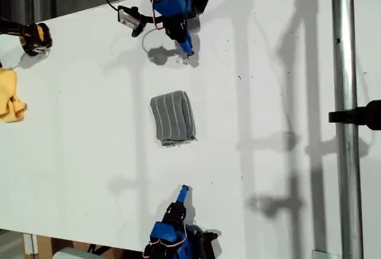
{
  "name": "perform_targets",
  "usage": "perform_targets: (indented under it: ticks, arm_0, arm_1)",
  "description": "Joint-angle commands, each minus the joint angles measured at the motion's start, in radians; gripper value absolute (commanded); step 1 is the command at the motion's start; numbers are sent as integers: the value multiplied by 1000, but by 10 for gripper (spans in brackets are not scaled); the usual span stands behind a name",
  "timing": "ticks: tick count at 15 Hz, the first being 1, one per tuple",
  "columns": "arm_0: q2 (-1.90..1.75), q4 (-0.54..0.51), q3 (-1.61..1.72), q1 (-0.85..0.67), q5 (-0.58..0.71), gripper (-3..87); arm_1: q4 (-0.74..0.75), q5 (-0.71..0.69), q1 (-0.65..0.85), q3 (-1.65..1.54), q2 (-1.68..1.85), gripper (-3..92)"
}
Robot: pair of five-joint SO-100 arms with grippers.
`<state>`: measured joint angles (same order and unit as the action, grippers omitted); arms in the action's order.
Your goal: Grasp corners of a towel and fold twice.
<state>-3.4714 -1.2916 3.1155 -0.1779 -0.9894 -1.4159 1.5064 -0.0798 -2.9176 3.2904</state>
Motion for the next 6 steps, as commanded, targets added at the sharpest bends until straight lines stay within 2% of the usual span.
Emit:
perform_targets:
  ticks: [1, 6]
  arm_0:
    - [-6, -3, 5, -5, 6, 122]
    - [-6, -3, 5, -5, 6, 122]
  arm_1:
    - [-11, -12, -61, 14, -3, 114]
    - [-11, -12, -78, 14, -3, 114]
